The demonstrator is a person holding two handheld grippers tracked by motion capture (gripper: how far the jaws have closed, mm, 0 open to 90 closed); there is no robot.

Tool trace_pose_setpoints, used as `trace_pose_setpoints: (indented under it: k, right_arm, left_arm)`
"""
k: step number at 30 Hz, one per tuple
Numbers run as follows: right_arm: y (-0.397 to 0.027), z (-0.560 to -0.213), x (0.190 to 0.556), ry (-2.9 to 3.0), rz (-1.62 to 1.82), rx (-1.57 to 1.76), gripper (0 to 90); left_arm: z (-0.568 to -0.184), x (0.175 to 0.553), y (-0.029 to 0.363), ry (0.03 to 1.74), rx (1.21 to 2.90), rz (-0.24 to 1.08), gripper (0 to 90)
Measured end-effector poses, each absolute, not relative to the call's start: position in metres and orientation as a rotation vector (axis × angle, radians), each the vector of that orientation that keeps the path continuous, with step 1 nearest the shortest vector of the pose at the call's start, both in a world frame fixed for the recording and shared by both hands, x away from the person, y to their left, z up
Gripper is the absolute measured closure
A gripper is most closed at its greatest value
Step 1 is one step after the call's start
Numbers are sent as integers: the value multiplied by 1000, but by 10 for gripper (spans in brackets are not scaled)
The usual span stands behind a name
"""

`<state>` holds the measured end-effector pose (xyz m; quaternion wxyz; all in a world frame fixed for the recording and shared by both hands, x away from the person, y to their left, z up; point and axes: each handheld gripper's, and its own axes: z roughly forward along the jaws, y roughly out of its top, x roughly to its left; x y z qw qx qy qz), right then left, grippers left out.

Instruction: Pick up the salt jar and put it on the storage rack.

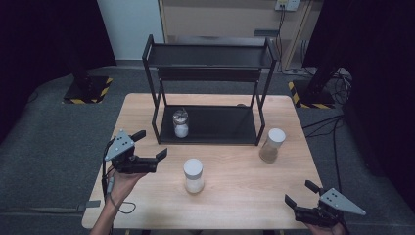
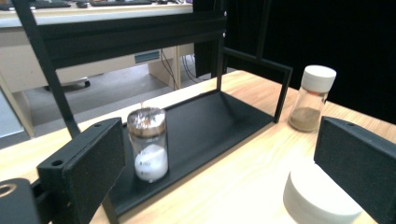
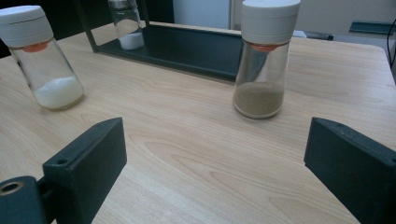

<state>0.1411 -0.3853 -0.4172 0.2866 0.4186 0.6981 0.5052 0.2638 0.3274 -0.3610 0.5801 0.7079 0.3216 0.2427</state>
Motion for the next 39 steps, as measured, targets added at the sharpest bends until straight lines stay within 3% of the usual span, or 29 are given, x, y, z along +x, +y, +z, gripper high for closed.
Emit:
trace_pose_setpoints:
  k: [14,39]
  right_arm:
    - [-385,-417,141,1867,1346,1118,57]
    - [-385,-417,141,1868,1345,1115,57]
  left_arm:
    - [-406,245,346,768,1649,520,13]
    - [-454,236,372,794,1654,447,14]
